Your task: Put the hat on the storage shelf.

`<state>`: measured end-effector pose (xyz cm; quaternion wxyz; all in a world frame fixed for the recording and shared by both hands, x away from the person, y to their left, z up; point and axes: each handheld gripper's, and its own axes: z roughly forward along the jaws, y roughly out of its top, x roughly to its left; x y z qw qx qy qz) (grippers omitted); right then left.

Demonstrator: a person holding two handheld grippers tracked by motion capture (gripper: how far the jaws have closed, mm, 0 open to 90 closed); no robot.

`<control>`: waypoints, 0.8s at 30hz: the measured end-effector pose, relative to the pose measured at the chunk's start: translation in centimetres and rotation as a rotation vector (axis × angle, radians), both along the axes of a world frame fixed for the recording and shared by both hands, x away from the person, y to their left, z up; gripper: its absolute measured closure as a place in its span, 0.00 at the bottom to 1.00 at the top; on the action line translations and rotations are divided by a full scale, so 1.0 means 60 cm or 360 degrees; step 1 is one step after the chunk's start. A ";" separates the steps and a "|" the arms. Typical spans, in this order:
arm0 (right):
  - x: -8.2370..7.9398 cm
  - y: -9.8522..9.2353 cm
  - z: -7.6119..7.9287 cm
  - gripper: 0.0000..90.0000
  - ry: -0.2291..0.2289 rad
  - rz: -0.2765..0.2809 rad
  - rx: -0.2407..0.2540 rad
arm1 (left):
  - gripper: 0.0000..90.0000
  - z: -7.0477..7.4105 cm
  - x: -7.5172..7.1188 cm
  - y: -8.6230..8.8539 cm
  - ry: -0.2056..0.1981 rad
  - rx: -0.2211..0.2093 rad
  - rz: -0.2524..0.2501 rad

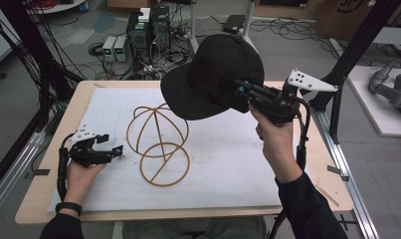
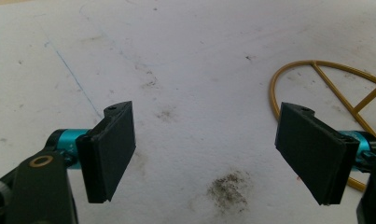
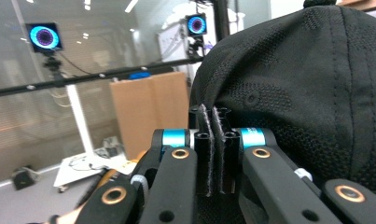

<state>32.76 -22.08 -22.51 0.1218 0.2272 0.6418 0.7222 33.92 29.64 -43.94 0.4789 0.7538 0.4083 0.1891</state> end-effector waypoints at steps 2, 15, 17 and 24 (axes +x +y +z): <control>-0.007 0.012 0.006 0.99 0.0003 0.0085 0.0031 | 0.22 0.000 0.000 0.000 0.0003 -0.0001 -0.0002; -0.024 0.085 -0.005 0.99 -0.0022 0.0427 0.0024 | 0.22 0.000 0.000 -0.001 0.0006 0.0006 -0.0005; -0.026 0.100 -0.010 0.99 -0.0023 0.0470 0.0002 | 0.22 0.000 0.000 -0.001 0.0005 0.0006 -0.0006; -0.023 0.135 -0.031 0.99 -0.0023 0.0593 -0.0078 | 0.22 0.000 0.000 0.000 0.0002 -0.0003 -0.0003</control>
